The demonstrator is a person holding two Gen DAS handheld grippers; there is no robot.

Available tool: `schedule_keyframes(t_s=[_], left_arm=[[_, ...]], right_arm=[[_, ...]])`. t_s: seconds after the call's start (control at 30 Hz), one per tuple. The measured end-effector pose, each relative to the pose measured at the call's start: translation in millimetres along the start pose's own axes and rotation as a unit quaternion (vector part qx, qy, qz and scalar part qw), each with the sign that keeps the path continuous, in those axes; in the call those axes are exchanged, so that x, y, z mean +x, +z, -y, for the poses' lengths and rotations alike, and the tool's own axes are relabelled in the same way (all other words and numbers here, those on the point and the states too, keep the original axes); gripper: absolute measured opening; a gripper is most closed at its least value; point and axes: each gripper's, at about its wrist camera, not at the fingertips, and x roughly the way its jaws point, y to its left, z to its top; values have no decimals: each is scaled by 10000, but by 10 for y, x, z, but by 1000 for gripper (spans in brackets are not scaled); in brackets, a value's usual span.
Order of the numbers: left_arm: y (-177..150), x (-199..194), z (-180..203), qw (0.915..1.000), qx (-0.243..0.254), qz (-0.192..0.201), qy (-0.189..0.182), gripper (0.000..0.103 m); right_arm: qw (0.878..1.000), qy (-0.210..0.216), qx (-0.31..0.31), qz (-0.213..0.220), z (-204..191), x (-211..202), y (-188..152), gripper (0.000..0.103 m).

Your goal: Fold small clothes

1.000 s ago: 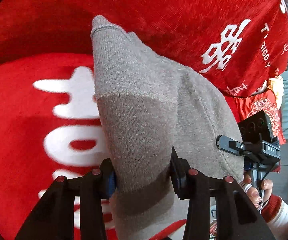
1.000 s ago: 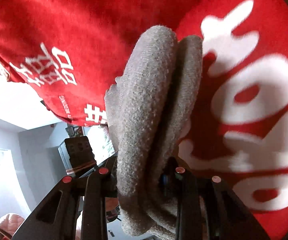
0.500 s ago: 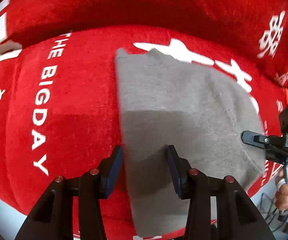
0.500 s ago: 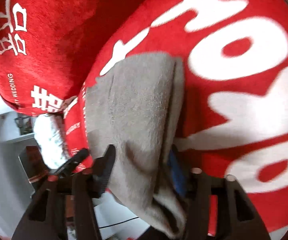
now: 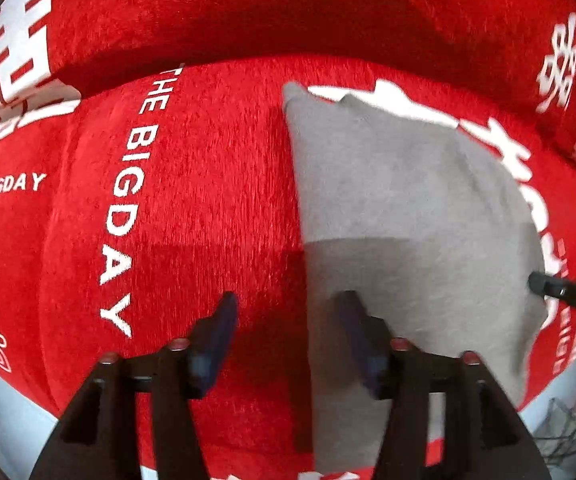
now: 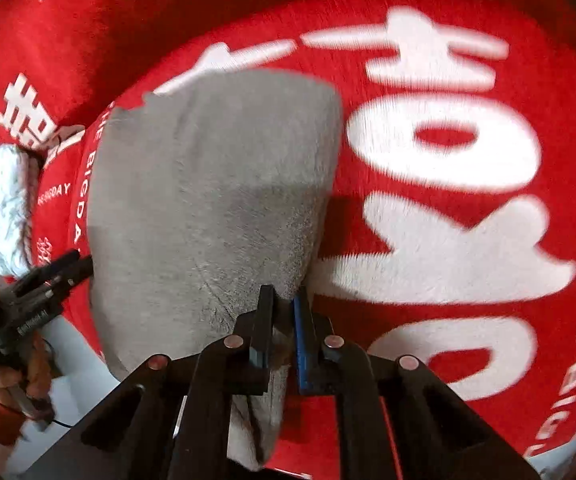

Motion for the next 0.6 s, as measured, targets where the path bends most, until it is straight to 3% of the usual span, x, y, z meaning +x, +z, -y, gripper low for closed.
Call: schedule_keyframes(t_s=[0.03,0.13,0.17,0.33,0.5,0.6], left_arm=[[-35,43,19,10000,50,13,34,64],[-71,102,51,9999,33,26,101,65],[-74,101,56,9999,42,25,128,65],[-87,76,63,9995,131,50,298,70],[-100,67,41,9995,89,23,306,70],[-104,42,46,9994,70,-9,350,70]], right_arm=[[9999,80,133,13,40,7,18,13],[9992,80,381,10,146,-10,-1,35],[9990,44,450,18,177,-28,-20,38],[9982,-177,471,322,107,-304,-137,37],[9970,207,401,632,-89,-575,-239,36],[9979,328,139,535,-272,-584,-299,20]])
